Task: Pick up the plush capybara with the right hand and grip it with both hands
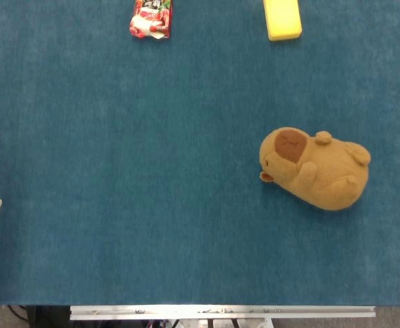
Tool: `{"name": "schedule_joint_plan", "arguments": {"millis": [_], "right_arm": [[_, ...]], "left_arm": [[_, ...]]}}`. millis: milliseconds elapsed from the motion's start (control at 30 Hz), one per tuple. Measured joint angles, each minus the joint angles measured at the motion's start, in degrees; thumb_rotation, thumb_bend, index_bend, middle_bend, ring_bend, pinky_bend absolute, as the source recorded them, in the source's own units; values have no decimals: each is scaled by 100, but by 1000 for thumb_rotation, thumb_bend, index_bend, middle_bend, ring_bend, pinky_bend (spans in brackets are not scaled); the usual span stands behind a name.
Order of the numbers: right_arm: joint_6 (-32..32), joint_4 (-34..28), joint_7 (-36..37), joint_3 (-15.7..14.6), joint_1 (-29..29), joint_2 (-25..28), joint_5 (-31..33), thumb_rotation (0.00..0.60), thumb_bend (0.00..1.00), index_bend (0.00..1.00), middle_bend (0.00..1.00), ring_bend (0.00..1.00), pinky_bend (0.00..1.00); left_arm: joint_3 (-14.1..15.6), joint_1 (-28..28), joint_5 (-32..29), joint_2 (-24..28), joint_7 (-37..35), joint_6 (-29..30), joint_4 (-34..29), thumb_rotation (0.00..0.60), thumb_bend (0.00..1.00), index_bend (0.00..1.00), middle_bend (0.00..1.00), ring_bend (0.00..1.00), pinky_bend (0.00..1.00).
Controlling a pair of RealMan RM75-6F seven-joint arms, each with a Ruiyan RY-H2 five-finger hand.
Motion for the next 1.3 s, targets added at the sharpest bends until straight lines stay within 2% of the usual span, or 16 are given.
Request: {"name": "schedule_joint_plan", "arguments": {"millis": [300,400,633,733,933,1300], "right_arm": [[-89,144,187,45,104,-76,-134,600,0,300,233,153,447],[-51,183,382,43,107,-81,-253,600,0,248,231,156,447],[311,474,1131,-43,116,-137,-1167,600,0,100,161,158,447],[421,575,1273,-150,144,-147,-1621,600,0,76,131,151,442],[327,636,1161,-452,261,-185,-2202,600,0,69,119,133,438],[44,893,894,-537,403,-477,-2276,600,0,69,112,115,438]], "left_arm": [[20,71,7,56,150,58,-101,600,0,200,19,0,88],[12,81,4,69,174,66,-136,600,0,201,19,0,88],[-31,77,-7,65,190,66,-155,600,0,201,19,0,90],[-63,64,-15,47,158,66,-147,600,0,200,19,0,90],[-56,41,5,14,146,8,-95,600,0,200,19,0,93],[-71,40,-46,6,78,-35,-54,600,0,200,36,0,121]]}}
